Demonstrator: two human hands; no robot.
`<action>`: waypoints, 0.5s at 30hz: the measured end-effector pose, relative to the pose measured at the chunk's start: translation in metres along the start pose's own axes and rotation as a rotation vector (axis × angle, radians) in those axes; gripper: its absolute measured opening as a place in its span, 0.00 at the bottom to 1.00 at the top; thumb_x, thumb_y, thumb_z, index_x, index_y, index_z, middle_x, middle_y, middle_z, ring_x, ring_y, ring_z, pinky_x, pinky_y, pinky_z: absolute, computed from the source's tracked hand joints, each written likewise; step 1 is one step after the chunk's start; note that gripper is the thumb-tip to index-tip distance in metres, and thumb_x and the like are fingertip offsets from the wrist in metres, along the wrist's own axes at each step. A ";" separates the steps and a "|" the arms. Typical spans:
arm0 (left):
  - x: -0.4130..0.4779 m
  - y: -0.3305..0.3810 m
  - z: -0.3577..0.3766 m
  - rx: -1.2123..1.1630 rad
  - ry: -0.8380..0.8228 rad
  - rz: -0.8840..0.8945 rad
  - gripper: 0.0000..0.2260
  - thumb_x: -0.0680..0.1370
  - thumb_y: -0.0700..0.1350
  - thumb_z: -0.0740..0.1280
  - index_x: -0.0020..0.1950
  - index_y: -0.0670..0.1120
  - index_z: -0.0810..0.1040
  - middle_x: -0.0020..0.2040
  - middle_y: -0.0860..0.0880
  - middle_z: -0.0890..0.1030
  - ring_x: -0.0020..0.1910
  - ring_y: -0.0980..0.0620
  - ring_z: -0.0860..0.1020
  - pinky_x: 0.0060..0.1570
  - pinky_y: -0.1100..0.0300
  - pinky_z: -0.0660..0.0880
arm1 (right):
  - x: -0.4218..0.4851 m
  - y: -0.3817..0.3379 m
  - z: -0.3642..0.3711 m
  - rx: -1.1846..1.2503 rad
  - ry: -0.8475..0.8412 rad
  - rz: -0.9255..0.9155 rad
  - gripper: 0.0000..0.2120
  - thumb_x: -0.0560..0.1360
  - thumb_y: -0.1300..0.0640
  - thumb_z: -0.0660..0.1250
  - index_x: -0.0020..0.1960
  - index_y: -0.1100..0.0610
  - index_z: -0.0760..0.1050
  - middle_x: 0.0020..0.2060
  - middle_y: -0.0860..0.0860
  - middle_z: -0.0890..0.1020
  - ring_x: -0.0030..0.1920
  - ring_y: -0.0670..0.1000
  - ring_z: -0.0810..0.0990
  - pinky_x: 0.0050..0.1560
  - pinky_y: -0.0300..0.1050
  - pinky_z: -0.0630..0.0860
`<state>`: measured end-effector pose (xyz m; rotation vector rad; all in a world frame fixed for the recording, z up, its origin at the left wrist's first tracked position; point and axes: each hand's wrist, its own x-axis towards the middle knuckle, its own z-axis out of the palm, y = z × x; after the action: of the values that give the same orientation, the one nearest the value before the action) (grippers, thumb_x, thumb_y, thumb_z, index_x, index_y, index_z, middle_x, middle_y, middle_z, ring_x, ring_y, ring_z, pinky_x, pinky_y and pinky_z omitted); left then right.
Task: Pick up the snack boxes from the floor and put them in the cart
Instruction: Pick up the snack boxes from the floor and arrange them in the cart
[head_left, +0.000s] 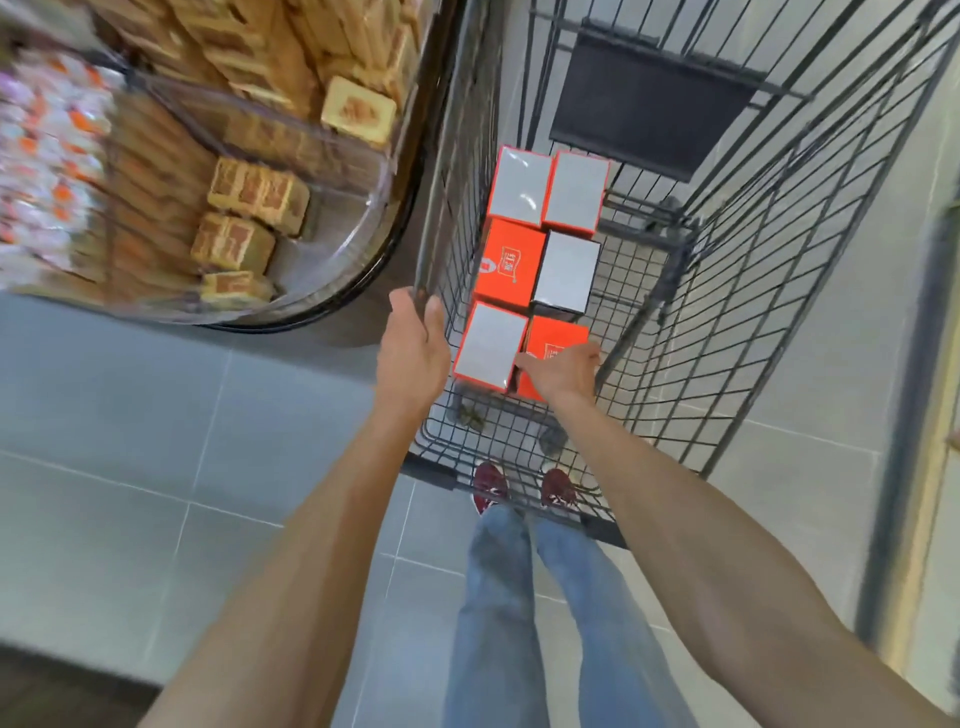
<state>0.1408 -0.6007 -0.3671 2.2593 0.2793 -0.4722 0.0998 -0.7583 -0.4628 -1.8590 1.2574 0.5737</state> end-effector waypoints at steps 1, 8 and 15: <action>0.001 0.000 0.000 0.001 -0.004 -0.002 0.12 0.85 0.50 0.53 0.60 0.43 0.66 0.49 0.46 0.78 0.45 0.47 0.74 0.44 0.59 0.64 | 0.002 0.001 0.002 0.020 -0.001 0.010 0.52 0.69 0.45 0.77 0.76 0.67 0.50 0.73 0.61 0.64 0.69 0.62 0.70 0.62 0.54 0.73; -0.001 0.000 -0.001 -0.001 -0.006 0.025 0.07 0.84 0.50 0.56 0.55 0.47 0.65 0.45 0.48 0.78 0.41 0.51 0.75 0.39 0.58 0.66 | 0.013 0.008 0.004 0.093 -0.065 0.000 0.43 0.71 0.45 0.76 0.72 0.62 0.55 0.67 0.58 0.68 0.62 0.60 0.76 0.58 0.55 0.78; 0.002 0.010 -0.018 0.121 -0.187 -0.069 0.12 0.83 0.50 0.59 0.61 0.44 0.64 0.49 0.47 0.78 0.47 0.46 0.76 0.46 0.56 0.67 | 0.039 0.025 -0.017 0.051 -0.172 -0.094 0.38 0.60 0.36 0.69 0.62 0.59 0.71 0.60 0.58 0.79 0.50 0.54 0.82 0.50 0.51 0.82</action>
<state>0.1502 -0.5943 -0.3499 2.3081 0.2390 -0.7498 0.0918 -0.7981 -0.4901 -1.7754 1.0574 0.6304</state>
